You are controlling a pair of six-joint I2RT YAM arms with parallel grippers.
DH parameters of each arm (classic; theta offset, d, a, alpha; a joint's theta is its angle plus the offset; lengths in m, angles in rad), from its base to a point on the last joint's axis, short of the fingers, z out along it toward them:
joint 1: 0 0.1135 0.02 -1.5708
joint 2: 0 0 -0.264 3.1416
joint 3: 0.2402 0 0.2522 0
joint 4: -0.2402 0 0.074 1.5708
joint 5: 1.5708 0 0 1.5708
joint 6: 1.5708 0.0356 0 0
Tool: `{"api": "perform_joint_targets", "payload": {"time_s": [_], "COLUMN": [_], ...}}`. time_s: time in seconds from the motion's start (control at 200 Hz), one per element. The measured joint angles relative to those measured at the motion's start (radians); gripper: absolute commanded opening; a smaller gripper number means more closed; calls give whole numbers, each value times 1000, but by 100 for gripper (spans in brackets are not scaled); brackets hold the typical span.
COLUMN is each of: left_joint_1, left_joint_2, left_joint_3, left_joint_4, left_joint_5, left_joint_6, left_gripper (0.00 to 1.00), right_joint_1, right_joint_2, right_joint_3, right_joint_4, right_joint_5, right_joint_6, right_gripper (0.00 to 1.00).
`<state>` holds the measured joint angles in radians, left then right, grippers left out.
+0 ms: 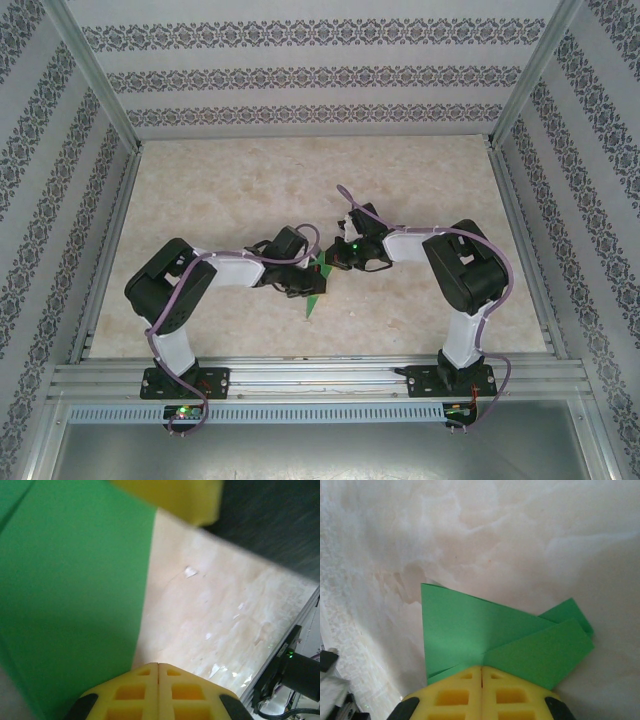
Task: Fold a paper plane with a square sheet of paper (fold left side to right side)
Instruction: Fold the wing for the fifth time at the center of the table.
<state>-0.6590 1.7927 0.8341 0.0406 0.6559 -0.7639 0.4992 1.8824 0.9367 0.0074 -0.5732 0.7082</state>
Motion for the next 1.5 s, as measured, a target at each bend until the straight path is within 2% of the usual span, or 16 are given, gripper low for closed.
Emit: {"api": "perform_joint_targets", "payload": {"time_s": [0.4,1.134,1.354,1.499], "left_joint_1": [0,-49,-54,-52], "left_joint_2": [-77,-201,-236,-310], "left_joint_3": [-153,-294,-287,-256], "left_joint_4": [121,124,67,24], "left_joint_5": [18,29,10,-52], "left_joint_6": [-30,-67,-62,-37], "left_gripper": [0,0,5,10], "right_joint_1": [-15,-19,-19,-19], "right_joint_2": [17,24,25,24], "right_joint_3": [29,52,69,85], "right_joint_4": [-43,-85,-113,-135], "right_joint_5": [-19,-27,-16,4], "right_joint_6": [-36,-78,-80,-82], "right_gripper": [0,0,0,1]}}
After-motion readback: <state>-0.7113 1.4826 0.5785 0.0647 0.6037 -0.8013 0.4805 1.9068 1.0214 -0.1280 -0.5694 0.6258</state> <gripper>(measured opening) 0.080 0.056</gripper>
